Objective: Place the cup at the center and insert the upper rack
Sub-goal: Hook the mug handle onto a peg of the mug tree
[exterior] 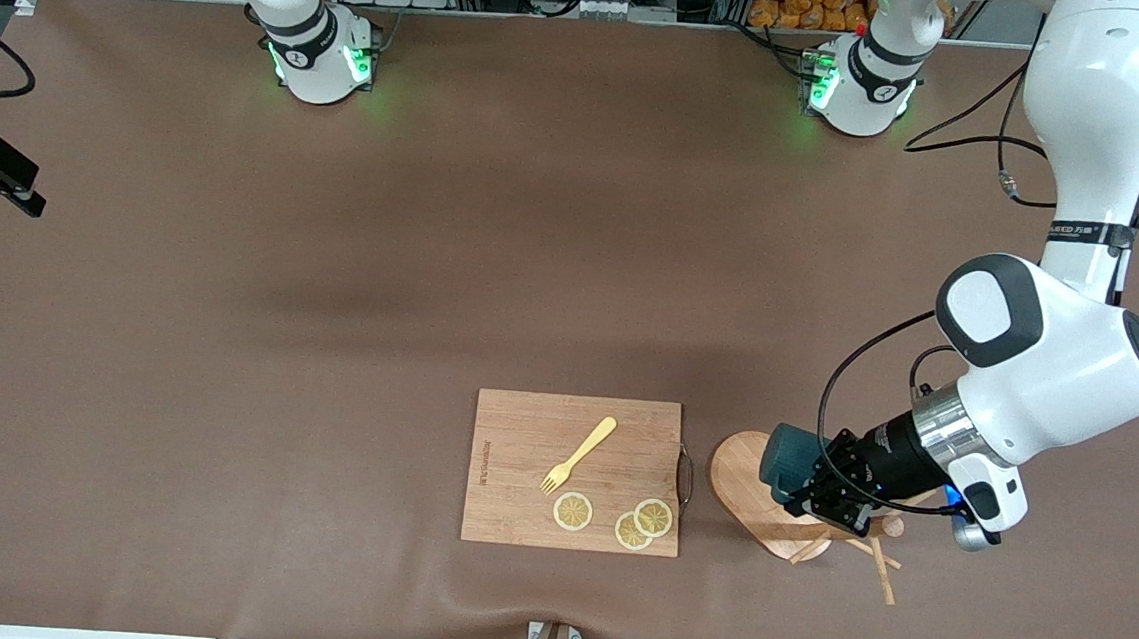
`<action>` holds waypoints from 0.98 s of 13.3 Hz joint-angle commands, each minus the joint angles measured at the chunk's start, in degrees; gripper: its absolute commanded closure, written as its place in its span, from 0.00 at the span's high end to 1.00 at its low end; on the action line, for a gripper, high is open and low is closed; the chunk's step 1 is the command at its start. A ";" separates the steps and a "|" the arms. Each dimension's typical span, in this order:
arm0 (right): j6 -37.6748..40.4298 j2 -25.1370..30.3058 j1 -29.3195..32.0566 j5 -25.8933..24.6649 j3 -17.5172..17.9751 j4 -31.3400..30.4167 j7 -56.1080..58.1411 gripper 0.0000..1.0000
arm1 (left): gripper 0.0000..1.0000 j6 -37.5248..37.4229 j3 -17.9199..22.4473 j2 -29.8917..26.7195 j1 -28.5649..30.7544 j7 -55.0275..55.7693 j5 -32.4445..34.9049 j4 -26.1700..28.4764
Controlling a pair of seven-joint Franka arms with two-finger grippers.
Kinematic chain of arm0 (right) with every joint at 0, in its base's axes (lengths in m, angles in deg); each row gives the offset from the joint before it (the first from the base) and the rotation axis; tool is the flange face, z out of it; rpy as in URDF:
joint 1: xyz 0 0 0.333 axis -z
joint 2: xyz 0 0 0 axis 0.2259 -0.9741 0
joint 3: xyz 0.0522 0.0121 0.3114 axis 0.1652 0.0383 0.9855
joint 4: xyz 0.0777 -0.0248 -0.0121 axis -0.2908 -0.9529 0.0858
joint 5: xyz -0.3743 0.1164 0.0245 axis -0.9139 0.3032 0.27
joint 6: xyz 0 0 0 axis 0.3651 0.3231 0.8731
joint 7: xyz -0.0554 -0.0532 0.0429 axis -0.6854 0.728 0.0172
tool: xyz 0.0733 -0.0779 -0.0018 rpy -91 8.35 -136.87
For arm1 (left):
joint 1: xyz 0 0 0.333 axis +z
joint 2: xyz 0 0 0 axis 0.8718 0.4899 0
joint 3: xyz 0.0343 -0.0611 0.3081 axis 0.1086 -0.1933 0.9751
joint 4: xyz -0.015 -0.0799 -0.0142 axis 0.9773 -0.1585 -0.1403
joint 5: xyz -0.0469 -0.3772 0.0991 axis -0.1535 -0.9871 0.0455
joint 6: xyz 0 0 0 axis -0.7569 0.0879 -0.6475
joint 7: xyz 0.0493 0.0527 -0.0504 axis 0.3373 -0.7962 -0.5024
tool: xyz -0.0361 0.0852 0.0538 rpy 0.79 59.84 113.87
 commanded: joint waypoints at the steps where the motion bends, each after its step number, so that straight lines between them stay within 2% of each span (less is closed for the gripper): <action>1: 0.84 -0.58 -0.27 -0.73 -0.09 1.39 -0.05 1.00 | 0.00 1.68 -0.29 0.44 1.25 -1.30 -1.36 -0.10; 13: 0.84 -0.58 -0.27 -0.73 -0.09 1.39 -0.05 1.00 | 0.00 3.00 -0.20 1.41 2.05 -1.82 -0.57 -0.01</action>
